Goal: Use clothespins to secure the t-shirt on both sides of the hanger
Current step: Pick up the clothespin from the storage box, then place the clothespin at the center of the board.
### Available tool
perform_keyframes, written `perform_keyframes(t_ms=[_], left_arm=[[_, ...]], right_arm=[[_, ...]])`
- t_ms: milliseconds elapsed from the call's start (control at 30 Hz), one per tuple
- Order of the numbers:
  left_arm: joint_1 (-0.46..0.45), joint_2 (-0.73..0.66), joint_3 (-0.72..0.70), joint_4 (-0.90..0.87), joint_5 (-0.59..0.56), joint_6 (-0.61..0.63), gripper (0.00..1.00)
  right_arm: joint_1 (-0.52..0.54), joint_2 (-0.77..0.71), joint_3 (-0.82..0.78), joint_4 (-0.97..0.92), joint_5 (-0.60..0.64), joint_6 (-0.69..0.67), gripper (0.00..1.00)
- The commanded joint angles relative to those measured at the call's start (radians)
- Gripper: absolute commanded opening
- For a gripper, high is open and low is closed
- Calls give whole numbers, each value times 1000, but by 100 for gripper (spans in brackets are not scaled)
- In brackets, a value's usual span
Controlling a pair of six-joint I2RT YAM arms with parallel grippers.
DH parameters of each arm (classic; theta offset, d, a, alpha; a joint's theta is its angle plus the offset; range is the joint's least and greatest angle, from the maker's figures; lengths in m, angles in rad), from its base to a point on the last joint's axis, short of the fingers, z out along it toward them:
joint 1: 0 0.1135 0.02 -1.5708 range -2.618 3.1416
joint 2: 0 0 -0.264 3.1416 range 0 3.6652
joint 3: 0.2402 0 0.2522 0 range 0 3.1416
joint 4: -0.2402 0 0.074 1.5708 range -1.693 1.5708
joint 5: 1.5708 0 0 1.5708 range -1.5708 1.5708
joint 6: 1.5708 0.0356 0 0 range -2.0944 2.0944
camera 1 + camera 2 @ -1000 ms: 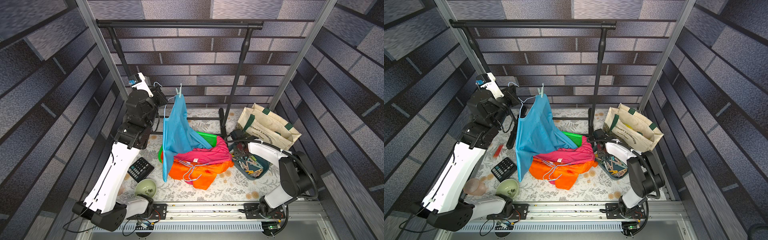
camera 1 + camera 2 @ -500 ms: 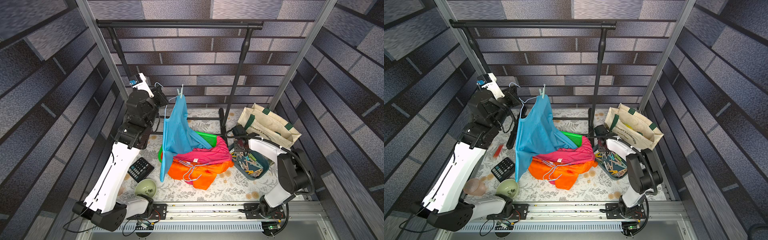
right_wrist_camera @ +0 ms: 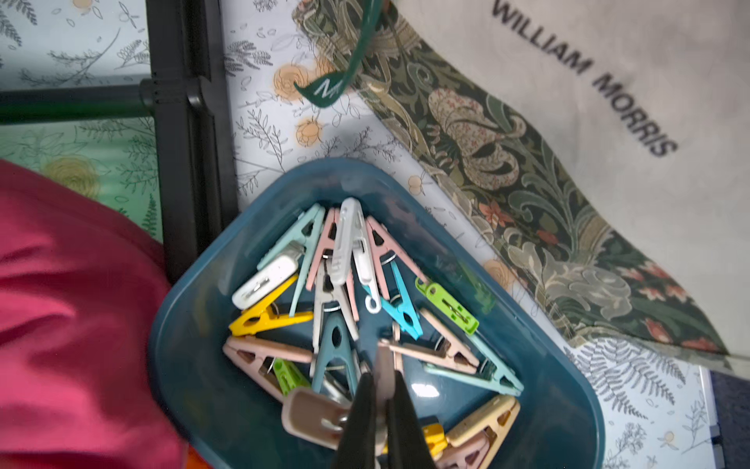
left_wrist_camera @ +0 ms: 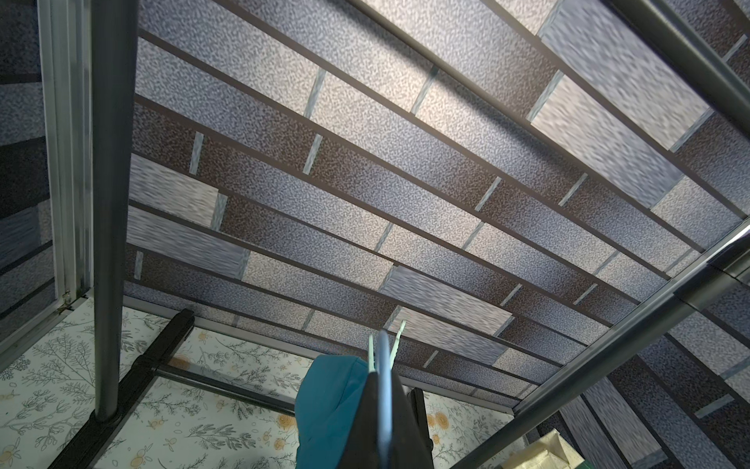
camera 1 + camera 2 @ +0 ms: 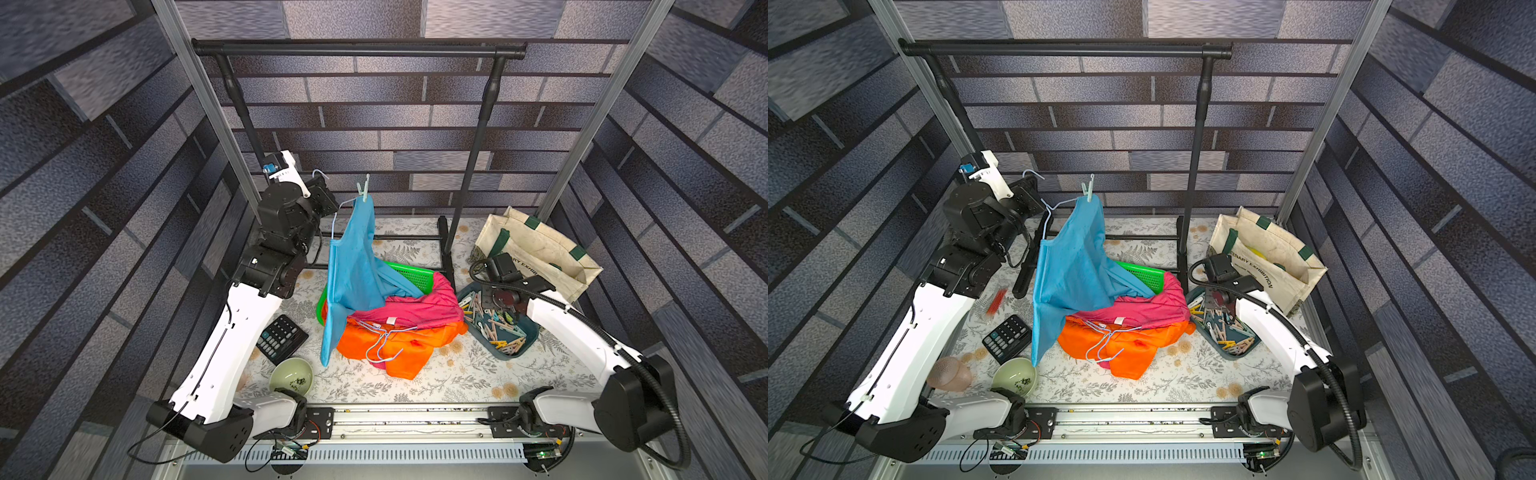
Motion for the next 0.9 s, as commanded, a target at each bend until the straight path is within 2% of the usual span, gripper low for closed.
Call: perform_keyframes(t_ms=[0,133,233,300,500,567,700,867], left_arm=[[6,-40,-4,9,15,-28,0],[5,-44,4,-9,-1,-26,0],[5,-56,-12,-8,-31,-36,0],[5,-66,-30,4,-45,-42,0],[1,-69,-43,23,-66,-61,0],[-3,-66,-38,20,-74,-63,0],[-23,-62,-39,14,-117,-50,0],[-65,-54,-58,25,-200,-28,0]], right_arm=[[-8,-38,-17,-80,-66,41,0],[-7,-103,-3,-112,-207,65,0],[-5,-168,-72,-83,-434,152,0],[20,-208,-133,-75,-516,219,0],[247,-262,-284,-66,-507,378,0],[287,-253,-327,-45,-514,413,0],[296,-214,-395,0,-500,424,0],[296,-104,-373,46,-441,398,1]])
